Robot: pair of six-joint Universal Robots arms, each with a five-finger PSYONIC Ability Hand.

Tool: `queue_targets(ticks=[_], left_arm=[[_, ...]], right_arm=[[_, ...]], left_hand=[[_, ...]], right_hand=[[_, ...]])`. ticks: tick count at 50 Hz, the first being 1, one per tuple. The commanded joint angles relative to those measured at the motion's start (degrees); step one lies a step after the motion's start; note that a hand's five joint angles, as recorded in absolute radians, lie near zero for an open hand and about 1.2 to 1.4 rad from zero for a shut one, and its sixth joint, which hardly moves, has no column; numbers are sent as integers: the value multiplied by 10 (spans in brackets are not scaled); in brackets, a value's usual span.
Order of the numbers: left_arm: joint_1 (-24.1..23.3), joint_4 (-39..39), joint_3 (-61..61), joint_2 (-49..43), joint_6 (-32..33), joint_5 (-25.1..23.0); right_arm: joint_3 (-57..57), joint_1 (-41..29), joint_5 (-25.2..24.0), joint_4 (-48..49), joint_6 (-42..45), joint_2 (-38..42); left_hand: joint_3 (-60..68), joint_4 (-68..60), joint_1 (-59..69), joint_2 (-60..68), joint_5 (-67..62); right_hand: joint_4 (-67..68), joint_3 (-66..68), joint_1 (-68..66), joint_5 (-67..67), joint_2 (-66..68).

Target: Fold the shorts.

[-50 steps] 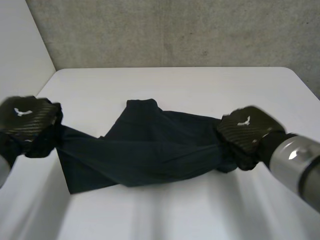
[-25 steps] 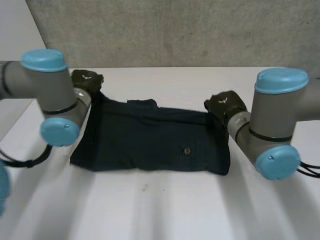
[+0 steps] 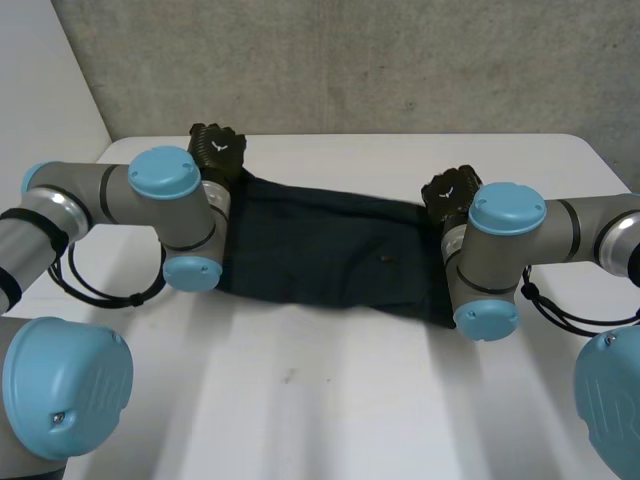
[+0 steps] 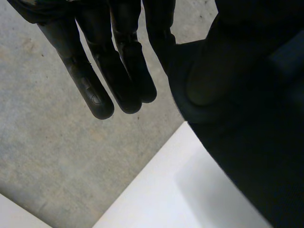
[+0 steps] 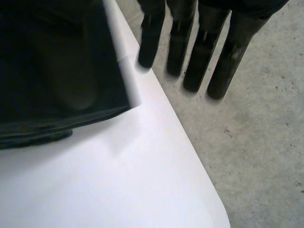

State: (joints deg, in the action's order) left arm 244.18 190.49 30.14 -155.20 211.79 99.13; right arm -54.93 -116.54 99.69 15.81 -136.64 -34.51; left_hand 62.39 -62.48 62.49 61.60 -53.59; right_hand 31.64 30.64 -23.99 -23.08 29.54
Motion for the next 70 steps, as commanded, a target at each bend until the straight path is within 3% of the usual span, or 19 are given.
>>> queue_targets(ticks=[1,5,9,14,19,27,31,40,47,60,64,70], left_arm=[[-15,20,3,2,-5,1],[-15,16,18,28,-16,2],[-7,14,88,110,-41,-2],[17,10,228,219,-74,-13],[37,-4,352,294,-92,-67],[72,-48,490,373,-144,-122],[74,-56,530,394,-172,-125],[74,-40,597,427,-183,-126],[72,-28,606,426,-184,-126],[70,-28,617,445,-184,-126],[74,-28,621,464,-184,-126],[78,-28,628,489,-185,-126]], right_arm=[[-17,11,-43,-1,-101,-59],[-46,32,-49,-7,-188,-134],[-76,46,-57,-33,-240,-194],[-157,67,-102,-148,-276,-274],[-264,83,-154,-209,-338,-317],[-396,88,-226,-136,-380,-333],[-429,81,-223,-62,-381,-324],[-428,80,-196,12,-370,-255],[-412,82,-161,26,-363,-226],[-431,90,-165,-31,-323,-289],[-440,125,-168,-91,-260,-339],[-445,186,-186,-178,-69,-385]], left_hand=[[-524,525,-525,-516,536],[-524,525,-525,-516,536],[-524,525,-525,-516,536],[-523,524,-524,-516,535],[-520,521,-521,-512,532],[-515,516,-516,-507,527],[-513,514,-514,-505,525],[-513,514,-514,-505,525],[-512,513,-513,-504,524],[-513,514,-514,-505,525],[-513,514,-514,-505,525],[-515,516,-516,-507,527]], right_hand=[[-216,-206,140,231,-195],[-216,-206,140,231,-195],[-216,-206,140,231,-195],[-216,-206,140,231,-195],[-110,-100,33,124,-89],[-42,-32,-34,57,-21],[16,26,-93,-2,37],[95,105,-172,-81,116],[483,493,-560,-469,504],[484,494,-560,-469,505],[484,494,-560,-469,505],[484,494,-560,-469,505]])
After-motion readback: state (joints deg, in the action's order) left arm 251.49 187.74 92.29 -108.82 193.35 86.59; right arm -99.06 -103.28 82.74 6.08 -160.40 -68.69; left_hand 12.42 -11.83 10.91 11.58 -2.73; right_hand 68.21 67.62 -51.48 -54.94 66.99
